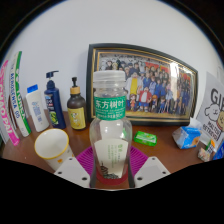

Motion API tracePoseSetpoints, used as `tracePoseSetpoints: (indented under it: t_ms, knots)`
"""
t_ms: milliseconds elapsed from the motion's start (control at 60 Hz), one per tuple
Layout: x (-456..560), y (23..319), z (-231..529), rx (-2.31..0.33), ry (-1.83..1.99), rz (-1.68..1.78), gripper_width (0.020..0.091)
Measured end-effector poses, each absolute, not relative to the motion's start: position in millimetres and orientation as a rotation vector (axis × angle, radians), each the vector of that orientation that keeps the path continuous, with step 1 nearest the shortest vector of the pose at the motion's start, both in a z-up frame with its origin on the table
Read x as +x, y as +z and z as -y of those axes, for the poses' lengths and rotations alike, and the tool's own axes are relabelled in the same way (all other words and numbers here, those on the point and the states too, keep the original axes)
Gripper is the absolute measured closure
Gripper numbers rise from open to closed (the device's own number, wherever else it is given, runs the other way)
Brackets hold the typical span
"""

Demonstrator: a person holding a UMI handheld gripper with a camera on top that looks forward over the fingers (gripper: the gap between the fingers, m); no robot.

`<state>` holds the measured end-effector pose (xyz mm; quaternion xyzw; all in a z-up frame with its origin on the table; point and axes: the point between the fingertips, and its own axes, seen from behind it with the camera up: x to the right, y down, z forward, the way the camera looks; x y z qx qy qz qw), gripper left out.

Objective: Pour water

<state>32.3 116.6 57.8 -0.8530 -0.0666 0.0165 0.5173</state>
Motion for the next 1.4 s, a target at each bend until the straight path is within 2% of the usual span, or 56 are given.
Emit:
tracePoseSetpoints:
  t_ms: [83, 200, 317, 350, 417, 467, 600, 883, 1067, 1400]
  knots:
    - [35.6, 38.7, -112.5, -2.07, 0.045, 0.143, 0.064]
    - [37.9, 38.3, -108.9, -2.031, 0.092, 0.097, 0.0619]
    - [38.1, 35.2, -105.1, -2.047, 0.114, 0.096, 0.0542]
    - [38.8, 30.4, -101.3, -2.08, 0.117, 0.09, 0.0461]
    - [37.9, 28.6, -92.3, -2.125, 0.14, 0.083, 0.0238]
    - [40.4, 30.4, -84.0, -2.15, 0.148, 0.068, 0.0259]
    - [50.4, 45.4, -47.5, -2.235, 0.132, 0.034, 0.0253]
    - [55.8, 118.3, 53.2, -2.292, 0.035, 0.086, 0.0248]
    - [41.8, 154.1, 112.1, -2.274, -0.003, 0.085, 0.0253]
    - [16.0, 173.7, 195.0, -2.263, -0.081, 0.082, 0.0249]
